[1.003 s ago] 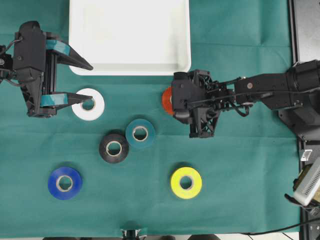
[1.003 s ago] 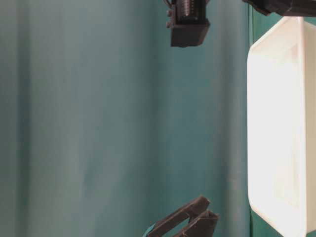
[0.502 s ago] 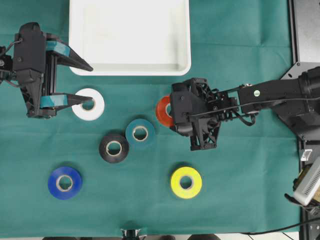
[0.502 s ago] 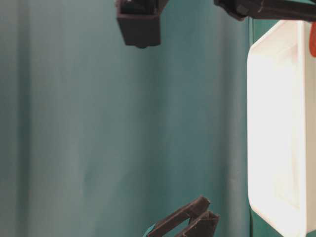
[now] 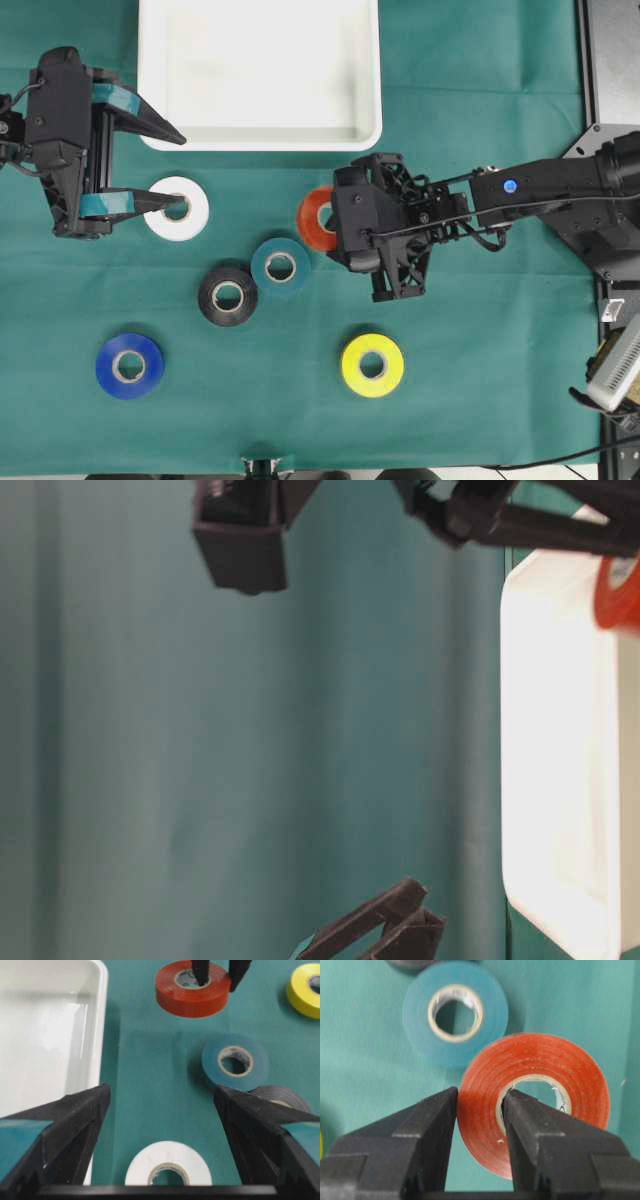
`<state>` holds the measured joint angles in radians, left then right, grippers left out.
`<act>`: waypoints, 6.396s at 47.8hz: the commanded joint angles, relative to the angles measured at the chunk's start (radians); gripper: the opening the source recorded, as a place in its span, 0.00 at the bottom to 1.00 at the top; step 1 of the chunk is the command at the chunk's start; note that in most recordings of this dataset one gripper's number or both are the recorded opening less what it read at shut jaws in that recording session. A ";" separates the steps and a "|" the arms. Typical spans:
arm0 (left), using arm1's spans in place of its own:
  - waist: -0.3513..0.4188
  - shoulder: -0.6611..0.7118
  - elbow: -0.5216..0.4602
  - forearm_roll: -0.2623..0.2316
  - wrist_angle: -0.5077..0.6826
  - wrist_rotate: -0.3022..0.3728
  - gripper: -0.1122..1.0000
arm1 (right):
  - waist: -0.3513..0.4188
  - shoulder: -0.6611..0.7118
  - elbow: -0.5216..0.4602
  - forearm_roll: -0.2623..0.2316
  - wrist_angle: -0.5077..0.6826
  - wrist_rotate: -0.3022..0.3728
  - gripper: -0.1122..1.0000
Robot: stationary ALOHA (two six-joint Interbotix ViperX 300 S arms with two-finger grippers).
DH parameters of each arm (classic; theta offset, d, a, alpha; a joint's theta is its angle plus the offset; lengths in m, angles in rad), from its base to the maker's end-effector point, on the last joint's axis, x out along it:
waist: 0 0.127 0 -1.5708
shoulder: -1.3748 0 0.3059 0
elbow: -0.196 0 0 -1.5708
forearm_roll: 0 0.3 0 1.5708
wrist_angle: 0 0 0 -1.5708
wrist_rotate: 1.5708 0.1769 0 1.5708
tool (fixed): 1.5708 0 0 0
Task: Put the tape alternately from left to right into the white case.
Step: 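Carry the red-orange roll left into the white tray and release, then lift the right gripper and withdraw it to the right, then move the left gripper over the teal tape roll and grasp it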
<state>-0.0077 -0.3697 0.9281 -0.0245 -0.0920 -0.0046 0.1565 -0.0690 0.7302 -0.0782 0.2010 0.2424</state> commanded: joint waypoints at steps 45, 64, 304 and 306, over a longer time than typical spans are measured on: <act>-0.011 -0.009 -0.003 -0.002 -0.005 0.000 0.94 | -0.236 0.146 -0.225 -0.235 -0.041 -0.002 0.12; -0.011 -0.008 0.000 -0.002 -0.005 0.000 0.94 | -0.288 0.167 -0.227 -0.235 -0.043 -0.002 0.12; -0.066 0.163 -0.110 -0.005 0.012 -0.064 0.94 | -0.169 -0.390 0.281 -0.227 -0.195 0.086 0.70; -0.066 0.172 -0.118 -0.005 0.025 -0.075 0.94 | -0.170 -0.388 0.281 -0.227 -0.195 0.086 0.70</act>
<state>-0.0706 -0.1994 0.8452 -0.0261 -0.0782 -0.0690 -0.0153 -0.4556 1.0201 -0.3068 0.0153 0.3267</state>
